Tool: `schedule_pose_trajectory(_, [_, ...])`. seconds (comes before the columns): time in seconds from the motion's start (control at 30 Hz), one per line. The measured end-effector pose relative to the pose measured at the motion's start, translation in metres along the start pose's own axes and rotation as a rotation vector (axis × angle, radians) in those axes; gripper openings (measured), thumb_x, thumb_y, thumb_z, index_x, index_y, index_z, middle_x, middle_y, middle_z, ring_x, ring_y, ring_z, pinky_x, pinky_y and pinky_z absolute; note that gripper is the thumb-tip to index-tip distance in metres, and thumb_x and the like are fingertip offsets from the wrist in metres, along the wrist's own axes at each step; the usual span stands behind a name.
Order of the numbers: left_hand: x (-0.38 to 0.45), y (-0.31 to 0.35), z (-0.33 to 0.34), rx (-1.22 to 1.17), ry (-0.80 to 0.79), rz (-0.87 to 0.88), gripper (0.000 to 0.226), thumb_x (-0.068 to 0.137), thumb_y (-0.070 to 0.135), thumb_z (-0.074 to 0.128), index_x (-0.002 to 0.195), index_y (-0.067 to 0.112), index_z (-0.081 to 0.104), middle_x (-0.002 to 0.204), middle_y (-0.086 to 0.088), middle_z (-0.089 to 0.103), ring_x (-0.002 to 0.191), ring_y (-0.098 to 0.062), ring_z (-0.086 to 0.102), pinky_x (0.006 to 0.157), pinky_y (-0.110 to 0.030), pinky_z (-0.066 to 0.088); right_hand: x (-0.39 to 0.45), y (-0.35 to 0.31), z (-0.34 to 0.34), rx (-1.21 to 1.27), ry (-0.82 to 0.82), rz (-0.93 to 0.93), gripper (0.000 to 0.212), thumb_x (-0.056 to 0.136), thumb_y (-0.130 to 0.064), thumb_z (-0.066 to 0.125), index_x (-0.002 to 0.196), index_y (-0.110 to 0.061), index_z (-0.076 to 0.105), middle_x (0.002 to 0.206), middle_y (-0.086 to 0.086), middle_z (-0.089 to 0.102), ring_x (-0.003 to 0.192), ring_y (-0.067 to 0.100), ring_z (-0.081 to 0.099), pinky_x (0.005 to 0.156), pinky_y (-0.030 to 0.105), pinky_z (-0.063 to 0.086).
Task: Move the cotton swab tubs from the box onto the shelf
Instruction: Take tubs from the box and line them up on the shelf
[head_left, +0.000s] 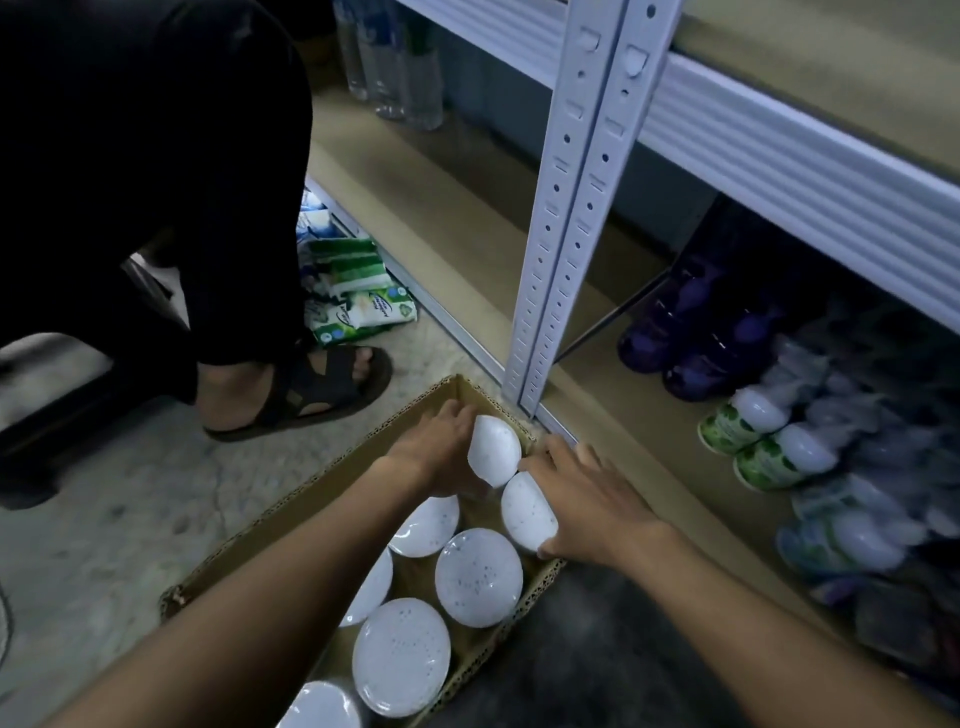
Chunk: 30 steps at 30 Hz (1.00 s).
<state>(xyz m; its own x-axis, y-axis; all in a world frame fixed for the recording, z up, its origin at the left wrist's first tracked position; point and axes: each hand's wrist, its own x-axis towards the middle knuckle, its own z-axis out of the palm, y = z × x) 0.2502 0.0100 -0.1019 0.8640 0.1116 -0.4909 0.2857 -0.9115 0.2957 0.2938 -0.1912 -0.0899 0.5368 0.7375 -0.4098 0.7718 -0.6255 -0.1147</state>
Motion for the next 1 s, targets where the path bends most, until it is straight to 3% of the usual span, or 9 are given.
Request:
schedule_pose_trajectory(0.23, [0.012,-0.002,0.015,-0.033,0.041,0.046,0.102,0.064,0.049,0.085,0.144,0.017,0.031,0.137,-0.009,0.042,0.120,-0.035,0.050,0.096,-0.047,0.047,0.005,-0.008,0.016,-0.006,-0.007,-0.030,0.099,0.063,-0.045,0.087,0.142,-0.027,0.030,0.143,0.000,0.037,0.122,0.030,0.040,0.099,0.039,0.041])
schedule_pose_trajectory(0.43, [0.014,-0.003,0.016,-0.063,0.089,0.082,0.087,0.065,0.042,0.084,0.134,0.015,0.039,0.126,-0.010,0.044,0.106,-0.033,0.056,0.084,-0.042,0.050,0.006,-0.014,0.013,-0.033,0.015,-0.017,0.087,0.071,-0.031,0.080,0.141,-0.025,0.029,0.138,0.004,0.045,0.120,0.032,0.041,0.098,0.039,0.039])
schedule_pose_trajectory(0.6, [0.001,0.000,0.001,-0.083,0.120,0.110,0.093,0.065,0.044,0.085,0.139,0.016,0.036,0.127,-0.007,0.043,0.110,-0.030,0.053,0.090,-0.044,0.049,-0.001,-0.017,-0.002,-0.063,0.099,-0.031,0.084,0.071,-0.038,0.077,0.140,-0.023,0.031,0.136,0.004,0.050,0.119,0.030,0.042,0.097,0.041,0.036])
schedule_pose_trajectory(0.77, [-0.031,0.007,-0.032,-0.094,0.195,0.146,0.101,0.060,0.049,0.086,0.141,0.014,0.036,0.136,-0.008,0.043,0.116,-0.029,0.053,0.094,-0.043,0.047,-0.025,-0.023,-0.042,-0.008,0.120,-0.030,0.086,0.077,-0.054,0.073,0.143,-0.023,0.028,0.146,0.004,0.041,0.132,0.031,0.036,0.106,0.048,0.034])
schedule_pose_trajectory(1.0, [-0.102,0.033,-0.103,-0.071,0.393,0.177,0.121,0.050,0.073,0.073,0.150,0.019,0.031,0.140,-0.002,0.042,0.122,-0.021,0.051,0.101,-0.029,0.041,-0.101,-0.040,-0.140,0.153,0.166,-0.059,0.084,0.079,-0.033,0.076,0.146,-0.023,0.025,0.142,0.008,0.035,0.125,0.039,0.042,0.093,0.055,0.048])
